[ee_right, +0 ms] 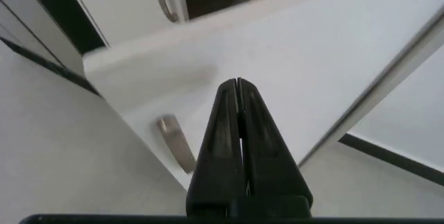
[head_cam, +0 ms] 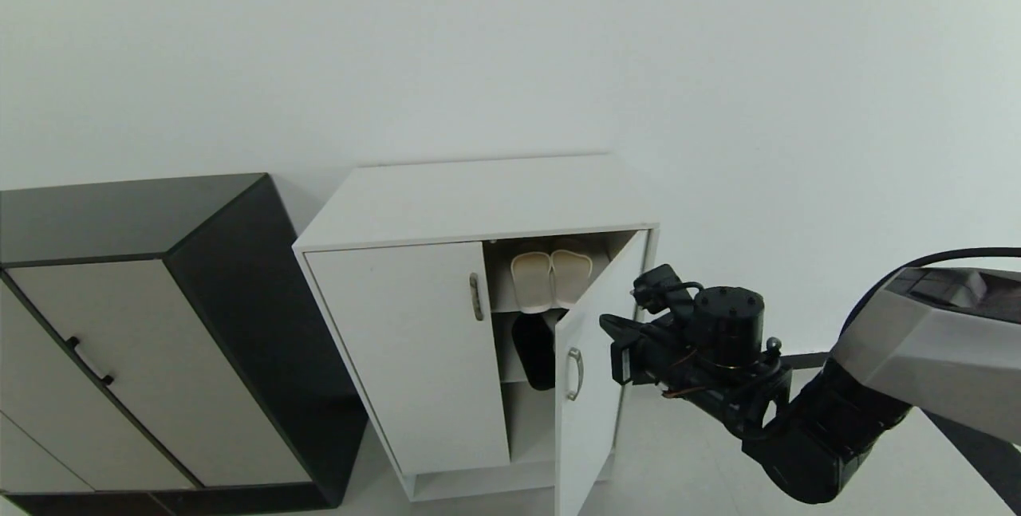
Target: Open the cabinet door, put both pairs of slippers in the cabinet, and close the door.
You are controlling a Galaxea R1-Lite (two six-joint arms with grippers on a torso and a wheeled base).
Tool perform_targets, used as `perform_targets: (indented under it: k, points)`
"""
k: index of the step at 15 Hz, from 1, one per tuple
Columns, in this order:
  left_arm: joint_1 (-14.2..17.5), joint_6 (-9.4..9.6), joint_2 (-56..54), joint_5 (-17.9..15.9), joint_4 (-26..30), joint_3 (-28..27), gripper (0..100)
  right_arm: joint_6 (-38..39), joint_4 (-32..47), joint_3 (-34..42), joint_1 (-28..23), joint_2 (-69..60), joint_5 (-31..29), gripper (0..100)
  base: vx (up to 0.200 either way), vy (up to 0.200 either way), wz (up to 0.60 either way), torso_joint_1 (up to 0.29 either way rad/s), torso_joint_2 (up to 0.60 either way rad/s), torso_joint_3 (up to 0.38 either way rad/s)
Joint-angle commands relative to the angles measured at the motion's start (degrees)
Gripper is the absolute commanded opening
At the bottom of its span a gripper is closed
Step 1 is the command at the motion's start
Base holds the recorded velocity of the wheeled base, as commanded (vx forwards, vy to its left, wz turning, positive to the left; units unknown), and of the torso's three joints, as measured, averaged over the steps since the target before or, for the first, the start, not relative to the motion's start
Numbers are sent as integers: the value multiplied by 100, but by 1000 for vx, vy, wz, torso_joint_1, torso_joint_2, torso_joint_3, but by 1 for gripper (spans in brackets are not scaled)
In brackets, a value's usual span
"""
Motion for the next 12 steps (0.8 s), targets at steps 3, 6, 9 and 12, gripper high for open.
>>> perform_targets:
  k: [3,6,9,12]
  points:
    - [-1,-1,7,0,-1,0,0,-267,-364,1284,-143,-530,1459,0,0,0,0,0,0,0]
    - [-1,8,7,0,-1,0,0,-768,-382,1856,-362,-662,2321,0,200,0,0,-6,-2,2]
    - [-1,8,7,0,-1,0,0,-838,-391,1926,-371,-662,2312,0,200,0,0,4,5,4]
    - [-1,8,7,0,-1,0,0,-838,-382,1900,-371,-653,2321,0,200,0,0,4,4,6]
